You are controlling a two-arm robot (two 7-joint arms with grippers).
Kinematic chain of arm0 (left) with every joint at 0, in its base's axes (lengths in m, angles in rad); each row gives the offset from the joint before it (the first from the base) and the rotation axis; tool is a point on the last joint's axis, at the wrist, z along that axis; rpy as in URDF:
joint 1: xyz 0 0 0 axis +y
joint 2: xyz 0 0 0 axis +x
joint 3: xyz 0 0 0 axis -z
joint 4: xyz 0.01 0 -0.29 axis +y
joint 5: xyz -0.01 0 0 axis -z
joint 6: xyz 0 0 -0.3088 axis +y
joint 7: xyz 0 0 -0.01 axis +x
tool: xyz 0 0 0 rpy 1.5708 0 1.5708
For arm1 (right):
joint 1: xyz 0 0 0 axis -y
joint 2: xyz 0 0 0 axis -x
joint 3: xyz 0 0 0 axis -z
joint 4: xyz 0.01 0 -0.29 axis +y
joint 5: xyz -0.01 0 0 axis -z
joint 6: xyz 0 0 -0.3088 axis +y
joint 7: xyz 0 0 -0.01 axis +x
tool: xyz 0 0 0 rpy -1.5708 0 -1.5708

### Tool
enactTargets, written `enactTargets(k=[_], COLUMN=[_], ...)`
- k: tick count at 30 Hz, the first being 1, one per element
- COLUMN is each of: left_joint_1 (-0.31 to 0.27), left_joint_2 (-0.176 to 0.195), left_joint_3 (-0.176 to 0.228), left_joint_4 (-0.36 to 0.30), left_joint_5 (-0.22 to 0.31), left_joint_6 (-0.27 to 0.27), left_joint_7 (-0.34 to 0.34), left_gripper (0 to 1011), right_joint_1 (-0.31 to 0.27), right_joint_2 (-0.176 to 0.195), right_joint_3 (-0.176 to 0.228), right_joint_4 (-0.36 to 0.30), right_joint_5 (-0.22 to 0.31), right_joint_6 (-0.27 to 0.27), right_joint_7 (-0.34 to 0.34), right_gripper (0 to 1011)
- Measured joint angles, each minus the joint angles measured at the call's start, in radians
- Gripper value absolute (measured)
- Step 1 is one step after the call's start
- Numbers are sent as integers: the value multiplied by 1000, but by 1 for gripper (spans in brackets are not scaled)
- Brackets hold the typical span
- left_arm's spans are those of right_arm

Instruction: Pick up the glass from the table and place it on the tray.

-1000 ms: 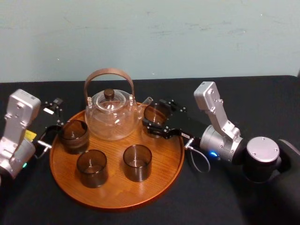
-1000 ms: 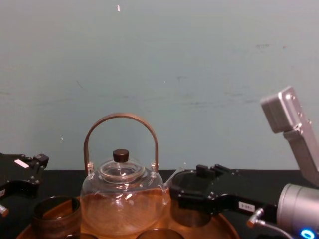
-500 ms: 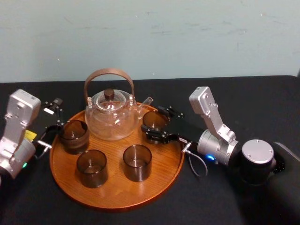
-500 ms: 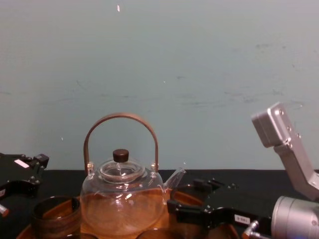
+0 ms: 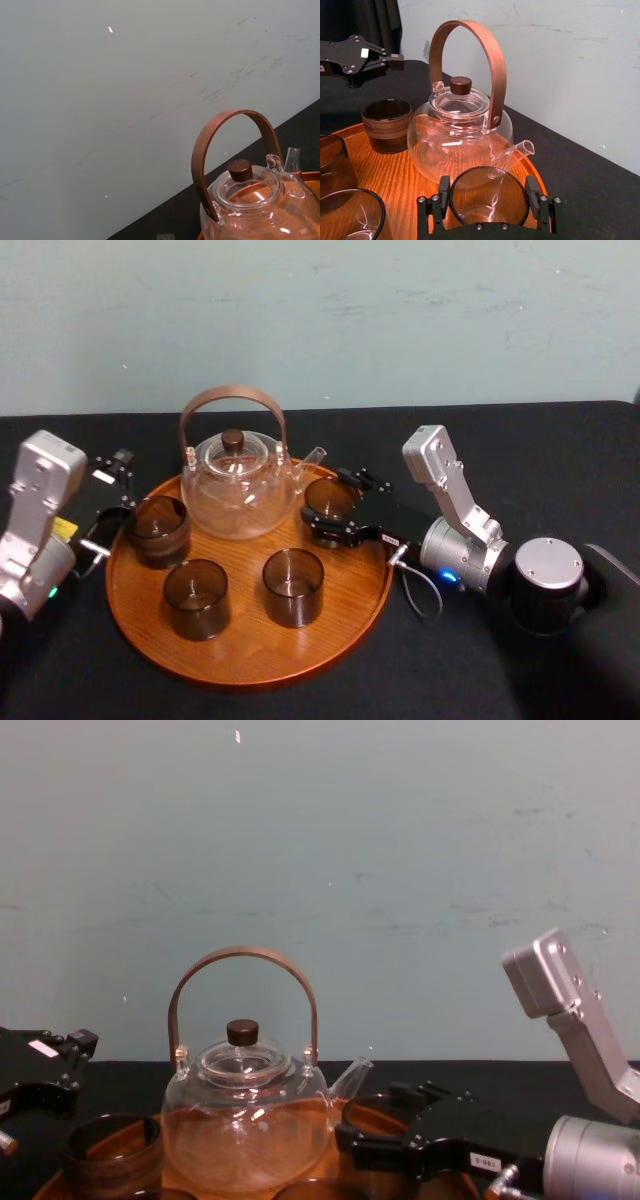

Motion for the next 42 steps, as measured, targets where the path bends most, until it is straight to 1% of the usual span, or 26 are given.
enactTargets(k=[2, 3, 13, 19, 25, 28, 35, 37, 42], left_joint_1=[0, 0, 0, 0, 0, 0, 0, 0, 0], left_joint_2=[0, 0, 0, 0, 0, 0, 0, 0, 0], left_joint_3=[0, 0, 0, 0, 0, 0, 0, 0, 0], left_joint_4=[0, 0, 0, 0, 0, 0, 0, 0, 0], left_joint_5=[0, 0, 0, 0, 0, 0, 0, 0, 0], left_joint_6=[0, 0, 0, 0, 0, 0, 0, 0, 0], left_joint_7=[0, 0, 0, 0, 0, 0, 0, 0, 0], left_gripper=[0, 0, 0, 0, 0, 0, 0, 0, 0], right_joint_1=[0, 0, 0, -7, -27, -43, -74, -93, -123], right_joint_2=[0, 0, 1, 7, 26, 41, 64, 79, 102], right_joint_3=[0, 0, 1, 9, 25, 36, 52, 60, 77], right_joint_4=[0, 0, -2, -14, -70, -109, -168, -201, -247], right_joint_5=[0, 0, 0, 6, 20, 30, 46, 52, 62], right_joint_6=[0, 0, -2, -19, -36, -45, -52, -55, -59], right_joint_7=[0, 0, 0, 4, 4, 2, -1, -7, -19], right_gripper=[959, 999, 1002, 1003, 1003, 1002, 1003, 1003, 1003])
